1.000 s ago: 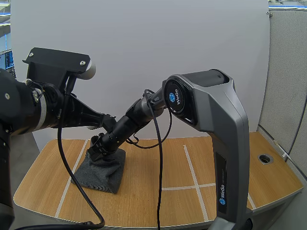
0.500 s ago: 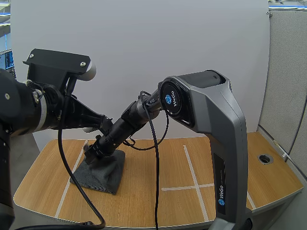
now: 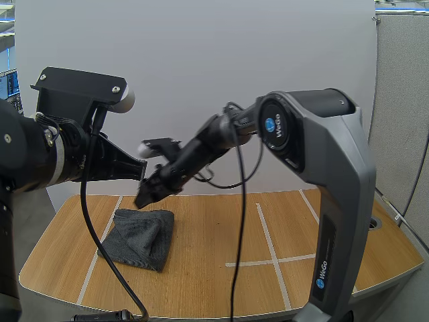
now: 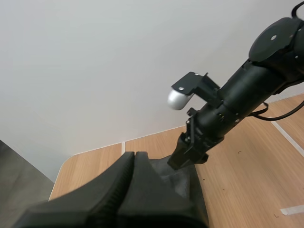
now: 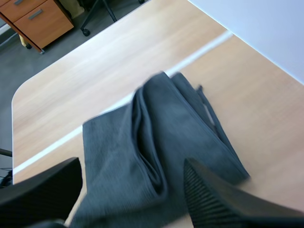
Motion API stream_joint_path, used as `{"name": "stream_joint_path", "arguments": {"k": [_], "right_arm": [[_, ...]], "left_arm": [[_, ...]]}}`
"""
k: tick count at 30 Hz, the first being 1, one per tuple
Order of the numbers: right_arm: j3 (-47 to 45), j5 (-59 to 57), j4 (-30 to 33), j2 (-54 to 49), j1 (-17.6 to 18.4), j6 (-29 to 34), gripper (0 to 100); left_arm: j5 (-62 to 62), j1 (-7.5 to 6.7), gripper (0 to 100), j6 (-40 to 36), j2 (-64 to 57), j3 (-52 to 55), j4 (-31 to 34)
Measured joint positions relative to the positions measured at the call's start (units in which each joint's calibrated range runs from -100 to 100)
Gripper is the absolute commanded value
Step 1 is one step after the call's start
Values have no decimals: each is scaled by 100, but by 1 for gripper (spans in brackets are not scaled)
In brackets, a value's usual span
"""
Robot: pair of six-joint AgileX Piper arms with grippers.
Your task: Fold the towel
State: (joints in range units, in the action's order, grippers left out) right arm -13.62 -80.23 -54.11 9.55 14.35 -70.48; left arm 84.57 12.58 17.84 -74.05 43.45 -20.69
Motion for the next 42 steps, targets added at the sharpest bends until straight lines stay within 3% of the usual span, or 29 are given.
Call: {"name": "stream_joint_path", "arguments": {"k": [4, 5, 14, 20, 28, 31, 34, 36, 37, 39, 42], "right_arm": [[0, -733, 38, -14, -372, 0, 8], [-43, -1012, 75, -26, -549, -10, 0], [-390, -1723, 115, -23, -1089, -116, 0], [-710, -1840, 286, -351, -1889, -232, 0], [-1133, -1840, 570, -805, -2072, -269, 0], [-2236, -1860, 790, -2026, -2235, -502, 0], [-2424, -1860, 799, -2285, -2233, -513, 0], [-2598, -1860, 804, -2545, -2233, -525, 0], [-2702, -1877, 804, -2793, -2233, -525, 0], [-2779, -1877, 804, -2974, -2233, -525, 0], [-2865, -1877, 804, -3256, -2233, -525, 0]], "left_arm": [[14, 0, 0, 0, 0, 0, 0], [14, 0, 0, 0, 0, 0, 0], [372, 0, 0, 233, 547, 0, 13], [700, 0, 0, 519, 1244, 0, 3], [776, 0, 0, 1088, 1977, 0, -331], [740, 0, 0, 1668, 3069, 0, -676], [195, 0, 0, 2175, 4378, 0, -799], [-186, -125, 0, 2429, 5093, -14, -961], [-487, -345, 0, 2613, 5683, -119, -1012], [-530, -384, 0, 2627, 5760, -152, -1023], [-755, -686, 0, 2619, 6370, -565, -1063]]}}
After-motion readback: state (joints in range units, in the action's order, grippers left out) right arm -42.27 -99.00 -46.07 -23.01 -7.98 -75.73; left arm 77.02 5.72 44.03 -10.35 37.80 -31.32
